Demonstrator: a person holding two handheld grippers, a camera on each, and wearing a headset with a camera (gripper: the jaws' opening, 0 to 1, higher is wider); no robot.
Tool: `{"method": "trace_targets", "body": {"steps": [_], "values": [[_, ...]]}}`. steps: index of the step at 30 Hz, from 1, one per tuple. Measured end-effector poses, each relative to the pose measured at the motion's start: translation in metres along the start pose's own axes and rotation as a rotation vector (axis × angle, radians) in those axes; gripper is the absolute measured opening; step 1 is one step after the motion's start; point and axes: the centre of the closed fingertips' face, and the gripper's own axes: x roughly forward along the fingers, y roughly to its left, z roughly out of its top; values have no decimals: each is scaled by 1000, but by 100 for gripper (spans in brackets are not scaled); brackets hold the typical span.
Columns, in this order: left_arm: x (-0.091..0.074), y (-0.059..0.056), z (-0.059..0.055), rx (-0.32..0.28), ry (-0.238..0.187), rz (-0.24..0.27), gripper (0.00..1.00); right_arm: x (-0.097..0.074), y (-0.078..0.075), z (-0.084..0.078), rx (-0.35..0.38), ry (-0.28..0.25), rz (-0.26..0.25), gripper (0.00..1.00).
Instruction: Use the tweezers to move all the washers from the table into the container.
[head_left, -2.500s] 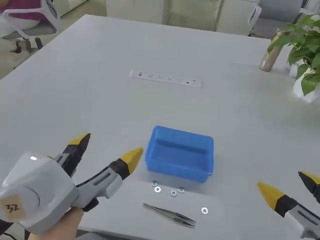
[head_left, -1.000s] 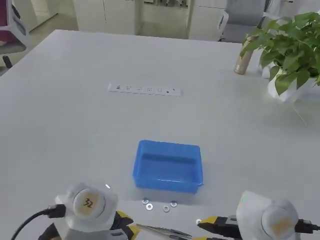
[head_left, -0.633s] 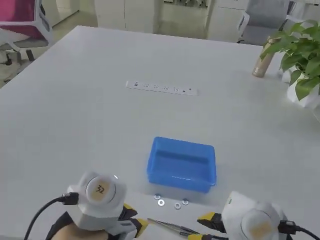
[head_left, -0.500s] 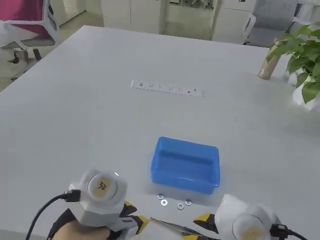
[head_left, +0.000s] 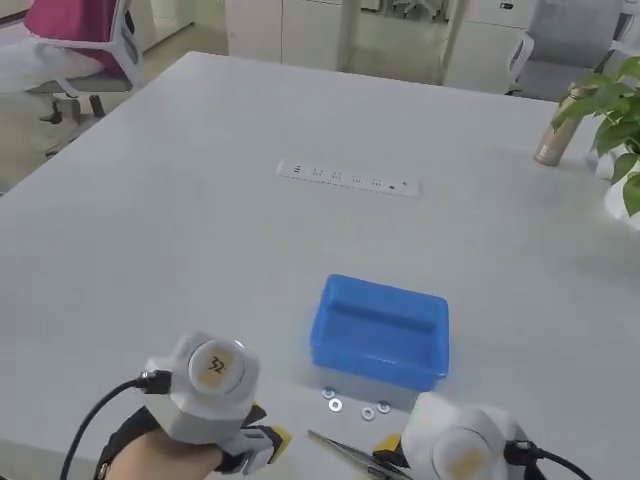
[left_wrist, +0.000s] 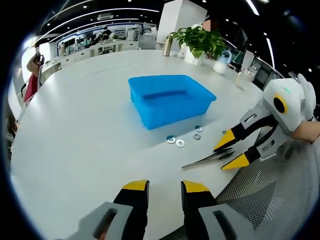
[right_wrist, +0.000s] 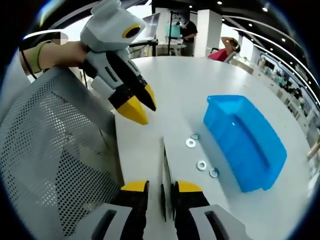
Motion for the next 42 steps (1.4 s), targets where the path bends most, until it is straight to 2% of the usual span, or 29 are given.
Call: {"method": "trace_targets", "body": {"steps": [3, 7, 11, 14, 18, 22, 28, 31, 34, 36, 38, 42], "values": [[0, 1, 0, 2, 0, 8, 26, 1, -4, -1, -29, 14, -7, 13], [0, -1, 0, -6, 0, -7, 22, 1, -5, 0, -17, 6, -11, 11], [2, -8, -1, 30, 15, -30, 21, 1, -6, 1, -6, -4, -14, 11], [1, -9, 2, 49, 4, -31, 20, 2, -6, 2, -1, -11, -11, 11], [-1, -6, 5, 34, -18, -30, 18, 5, -10, 7, 14, -13, -7, 10], [-3, -12, 11, 14, -54, -56, 17, 10, -9, 15, -12, -3, 17, 10], [0, -16, 8, 37, -33, -75, 16, 16, -13, 19, -68, 25, 16, 4], [3, -21, 3, 52, -4, -98, 16, 16, -13, 19, -100, 38, 28, 4], [5, -24, -2, 83, 21, -106, 16, 16, -13, 19, -93, 29, 22, 4], [6, -23, -1, 91, 26, -102, 16, 15, -13, 19, -76, 16, 14, 4], [5, -22, 3, 77, 7, -106, 16, 14, -13, 18, -68, 1, 8, 4], [1, -18, 9, 8, -36, -103, 16, 13, -12, 17, -88, -24, 2, 3]]}}
